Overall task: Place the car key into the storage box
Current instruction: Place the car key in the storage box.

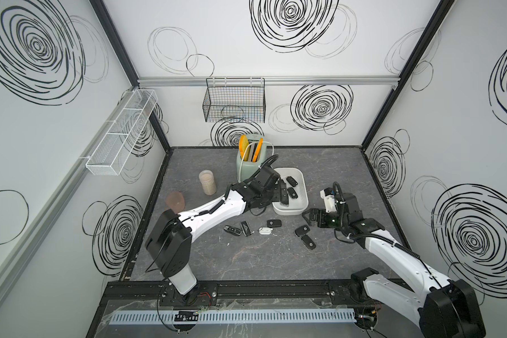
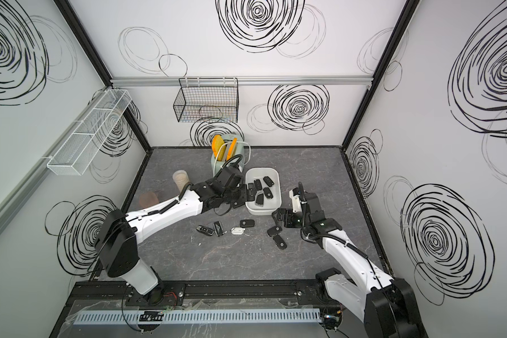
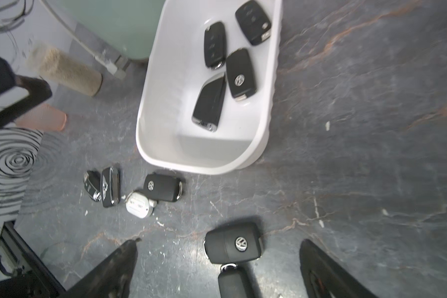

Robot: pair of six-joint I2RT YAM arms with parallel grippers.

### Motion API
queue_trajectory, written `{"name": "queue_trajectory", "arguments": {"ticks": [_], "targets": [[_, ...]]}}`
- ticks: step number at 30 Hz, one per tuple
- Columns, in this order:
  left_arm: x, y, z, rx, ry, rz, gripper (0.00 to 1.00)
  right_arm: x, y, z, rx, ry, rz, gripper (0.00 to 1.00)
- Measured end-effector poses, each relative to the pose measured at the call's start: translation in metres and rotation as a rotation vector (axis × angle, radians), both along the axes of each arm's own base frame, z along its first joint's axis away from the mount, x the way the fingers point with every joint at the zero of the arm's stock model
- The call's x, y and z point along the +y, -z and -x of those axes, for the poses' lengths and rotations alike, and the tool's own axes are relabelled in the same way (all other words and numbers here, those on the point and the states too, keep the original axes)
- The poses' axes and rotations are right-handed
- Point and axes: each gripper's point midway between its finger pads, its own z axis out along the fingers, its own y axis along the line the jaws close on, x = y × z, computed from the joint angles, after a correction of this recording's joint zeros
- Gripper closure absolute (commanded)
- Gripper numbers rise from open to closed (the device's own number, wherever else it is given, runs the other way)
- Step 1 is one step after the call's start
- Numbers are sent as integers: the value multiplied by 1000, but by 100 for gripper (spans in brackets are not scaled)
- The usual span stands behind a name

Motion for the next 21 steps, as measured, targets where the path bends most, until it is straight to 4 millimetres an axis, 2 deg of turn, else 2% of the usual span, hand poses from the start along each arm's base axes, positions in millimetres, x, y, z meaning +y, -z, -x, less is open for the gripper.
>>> {"name": "queue_trajectory", "arguments": {"ticks": [5,11,14,21], "targets": [[36,6,24,4,-41,42,2,15,16,18,43,-39,33,1],[60,6,51,-12,-48,121,2,16,37,35,115,-44,90,1],[71,21,66,10,-52,125,2,16,46,42,147,-53,118,0],[100,60,90,80,-86,109,2,18,76,65,245,-107,232,6]]}}
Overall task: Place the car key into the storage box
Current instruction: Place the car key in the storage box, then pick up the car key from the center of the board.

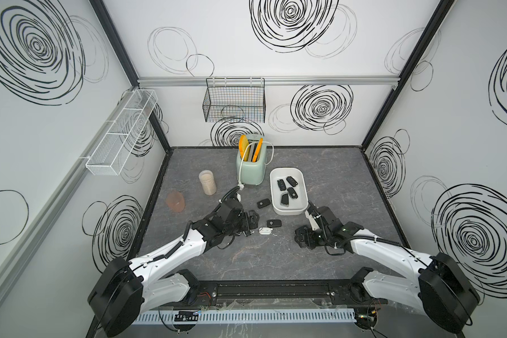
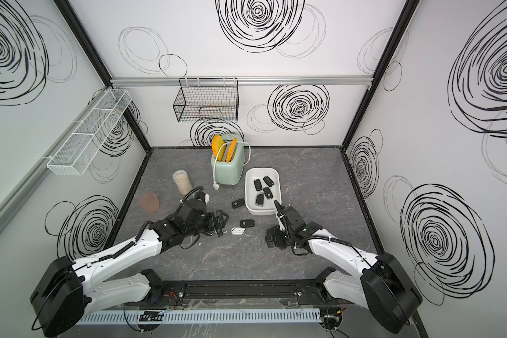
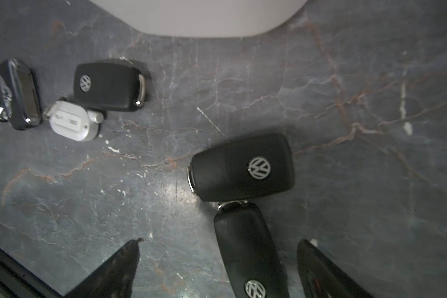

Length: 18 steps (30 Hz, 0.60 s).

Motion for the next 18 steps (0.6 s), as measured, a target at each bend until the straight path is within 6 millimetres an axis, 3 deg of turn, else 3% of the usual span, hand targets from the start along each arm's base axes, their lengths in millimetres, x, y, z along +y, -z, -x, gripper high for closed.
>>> {"name": "queue_trajectory", "arguments": {"ticks": [12,15,18], "targets": [[15,16,8,38,-22,32,2,5,14,-1,12,-22,136,37],[15,15,7,37,-21,40,2,6,16,-2,5,-23,165,42],[14,11,5,25,-20,54,2,5,17,-1,1,-26,190,54]]}}
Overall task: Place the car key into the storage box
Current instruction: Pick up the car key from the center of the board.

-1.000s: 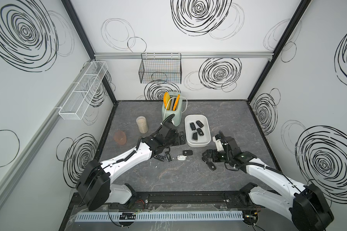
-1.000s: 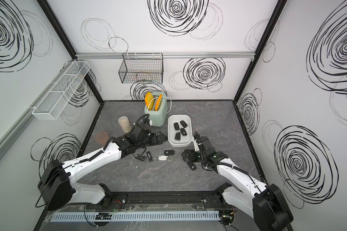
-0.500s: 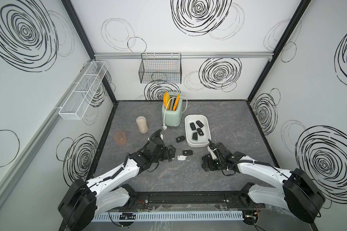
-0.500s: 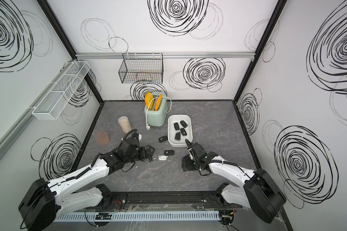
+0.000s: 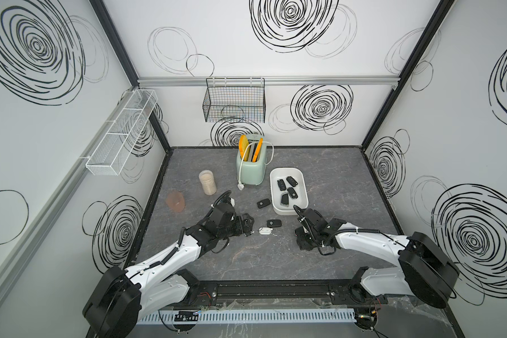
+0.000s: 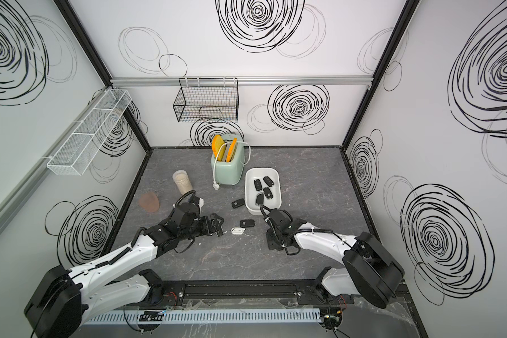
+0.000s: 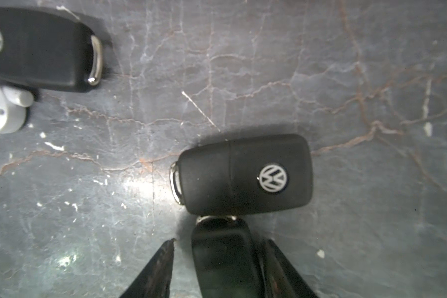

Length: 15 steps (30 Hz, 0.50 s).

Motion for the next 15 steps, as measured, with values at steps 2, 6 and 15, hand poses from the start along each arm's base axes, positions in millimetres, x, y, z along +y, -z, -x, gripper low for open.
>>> {"name": "queue_trajectory", "arguments": {"ticks": [2,6,15], "targets": [[0,-1,-1,-4,-2,3,2,0,1,1,0,2,10,58],[3,1,1,-6,-13,10,2,0,1,1,-2,7,24,66],[9,3,1,-2,-29,12,2,3,0,2,6,4,21,73]]}}
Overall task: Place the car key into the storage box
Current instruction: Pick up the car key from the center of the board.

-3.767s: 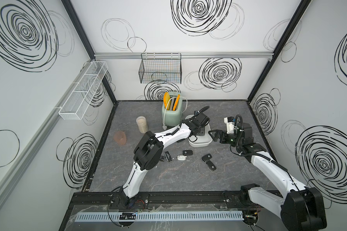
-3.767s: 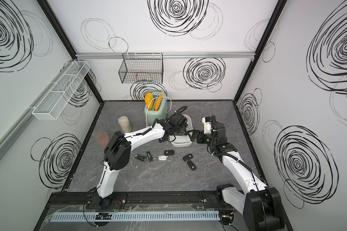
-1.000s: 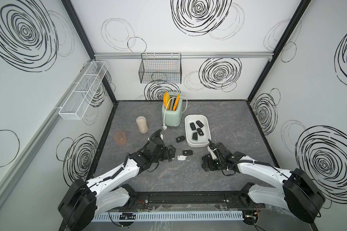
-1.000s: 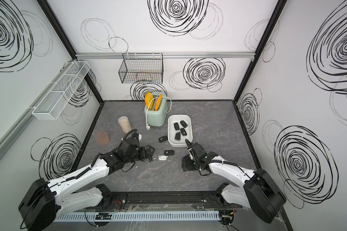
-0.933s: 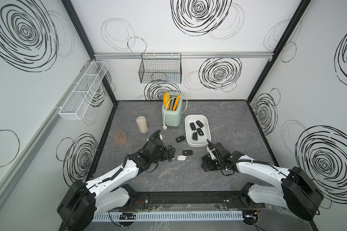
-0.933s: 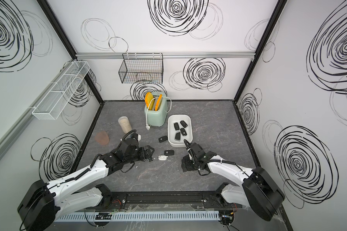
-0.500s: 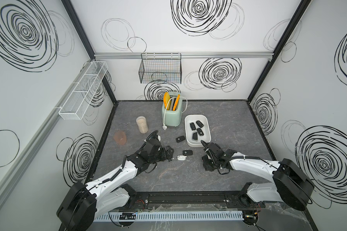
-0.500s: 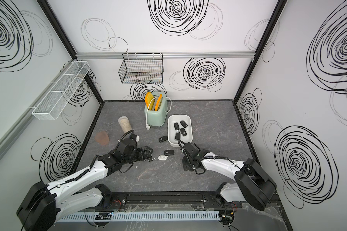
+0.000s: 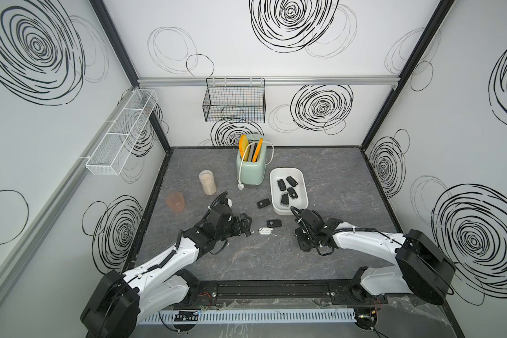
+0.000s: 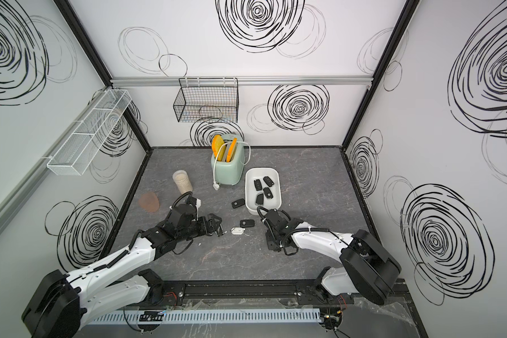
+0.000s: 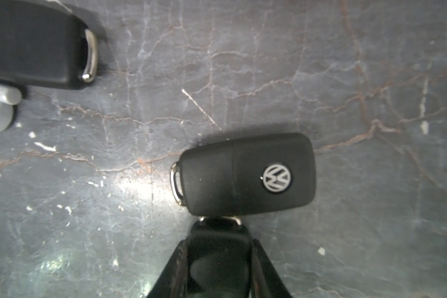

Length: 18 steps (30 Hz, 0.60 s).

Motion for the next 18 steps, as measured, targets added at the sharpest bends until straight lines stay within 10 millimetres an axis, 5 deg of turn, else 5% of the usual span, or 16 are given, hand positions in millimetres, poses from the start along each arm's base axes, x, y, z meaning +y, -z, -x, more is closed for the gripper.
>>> {"name": "queue_trajectory", "arguments": {"ticks": [7,18], "targets": [[0,1,0,0,5,-7,2,6,-16,3,19,-9,-41,73],[-1,6,-8,17,28,-34,2,22,-87,-53,-125,45,-194,73]]}}
